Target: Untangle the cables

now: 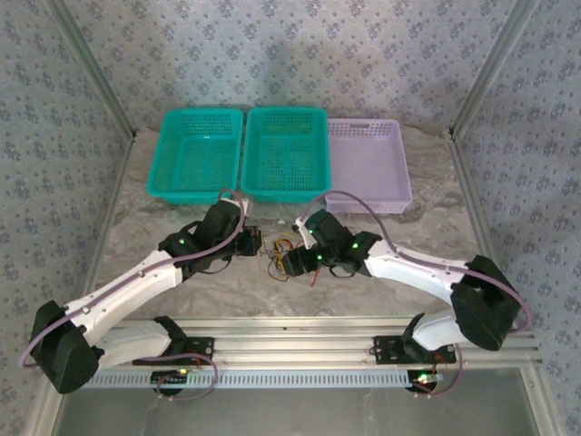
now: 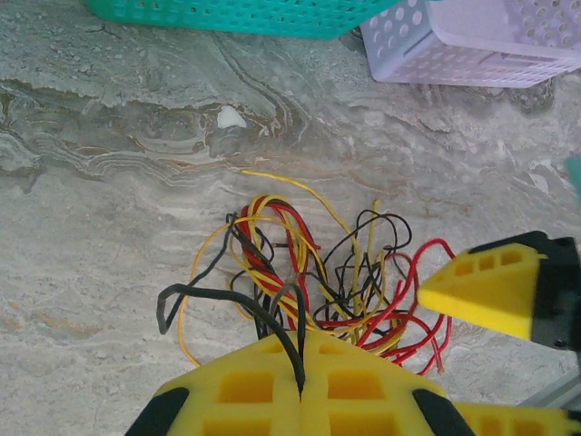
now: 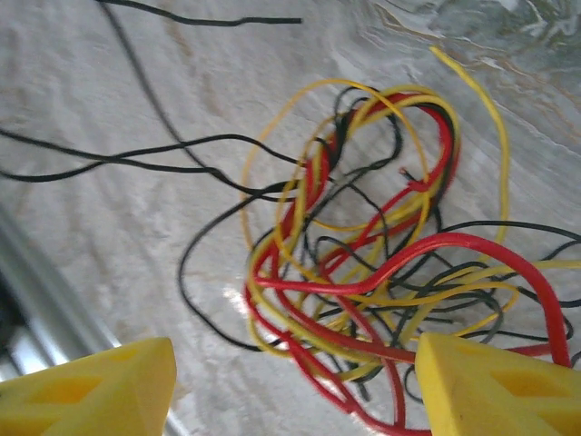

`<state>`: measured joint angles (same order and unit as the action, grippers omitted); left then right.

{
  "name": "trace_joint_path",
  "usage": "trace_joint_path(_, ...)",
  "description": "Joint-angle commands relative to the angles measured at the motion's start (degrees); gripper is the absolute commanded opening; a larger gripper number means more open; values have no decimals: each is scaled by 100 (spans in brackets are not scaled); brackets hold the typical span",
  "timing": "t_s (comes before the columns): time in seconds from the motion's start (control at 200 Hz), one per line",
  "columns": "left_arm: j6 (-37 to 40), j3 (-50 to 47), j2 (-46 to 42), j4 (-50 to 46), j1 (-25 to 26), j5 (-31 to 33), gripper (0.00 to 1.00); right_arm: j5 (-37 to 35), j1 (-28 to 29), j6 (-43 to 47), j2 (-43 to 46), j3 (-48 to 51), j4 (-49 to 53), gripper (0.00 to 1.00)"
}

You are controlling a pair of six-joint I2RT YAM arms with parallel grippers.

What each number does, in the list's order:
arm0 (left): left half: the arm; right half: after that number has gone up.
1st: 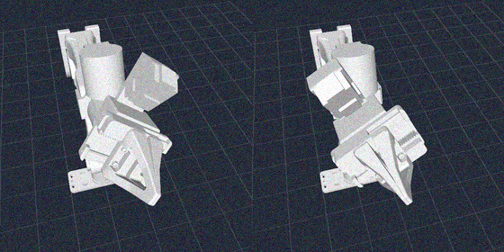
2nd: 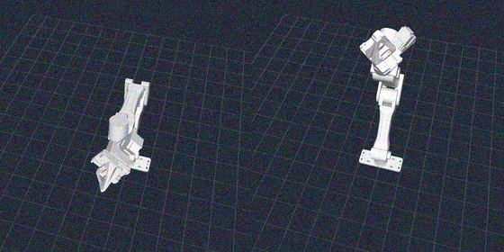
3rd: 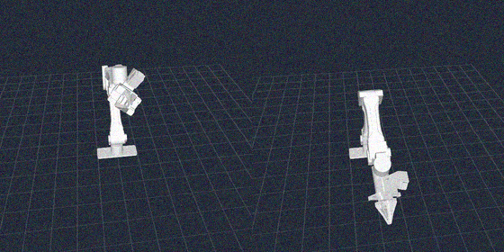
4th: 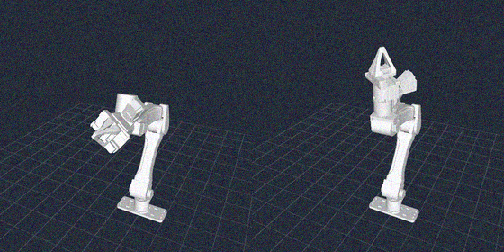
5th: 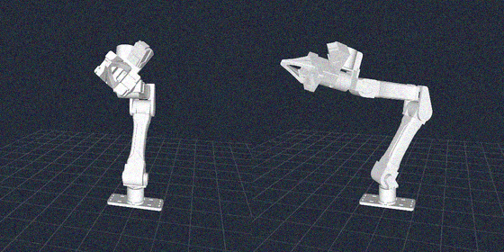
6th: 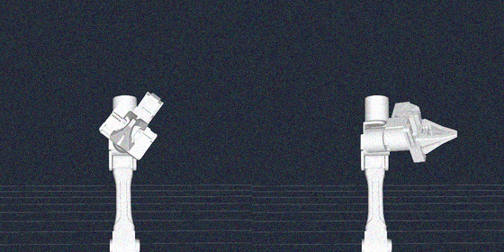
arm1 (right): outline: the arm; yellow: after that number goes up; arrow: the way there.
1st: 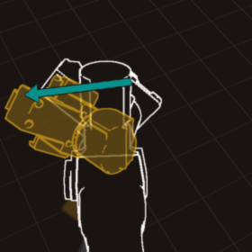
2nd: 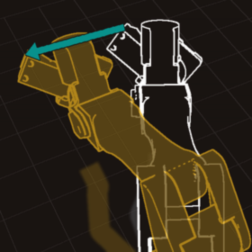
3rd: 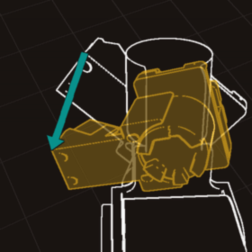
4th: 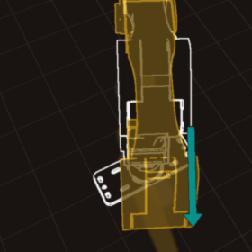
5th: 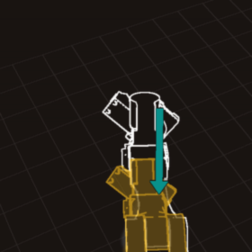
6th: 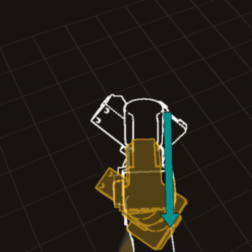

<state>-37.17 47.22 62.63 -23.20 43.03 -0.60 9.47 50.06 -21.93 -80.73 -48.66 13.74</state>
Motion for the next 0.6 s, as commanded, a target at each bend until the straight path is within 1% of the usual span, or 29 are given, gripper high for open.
trace_joint_path(0.0,-106,213,-200,79,89,-19,0,-914,140,154,-394,-376,376,73)
trace_joint_path(0.135,-167,144,-399,114,118,-12,0,-1423,231,154,-912,-671,492,72)
trace_joint_path(0.18,-168,129,-465,95,118,2,0,-1468,232,169,-1053,-763,517,69)
trace_joint_path(0.31,-164,138,-617,-49,118,36,0,-1475,232,215,-1241,-872,461,53)
trace_joint_path(0.38,-151,125,-713,-136,118,58,0,-1505,218,233,-1247,-879,453,38)
trace_joint_path(0.445,-142,107,-823,-233,114,110,0,-1519,191,257,-1218,-867,502,26)
trace_joint_path(0.595,-155,3,-1143,-424,114,197,0,-1332,16,279,-1088,-686,416,8)
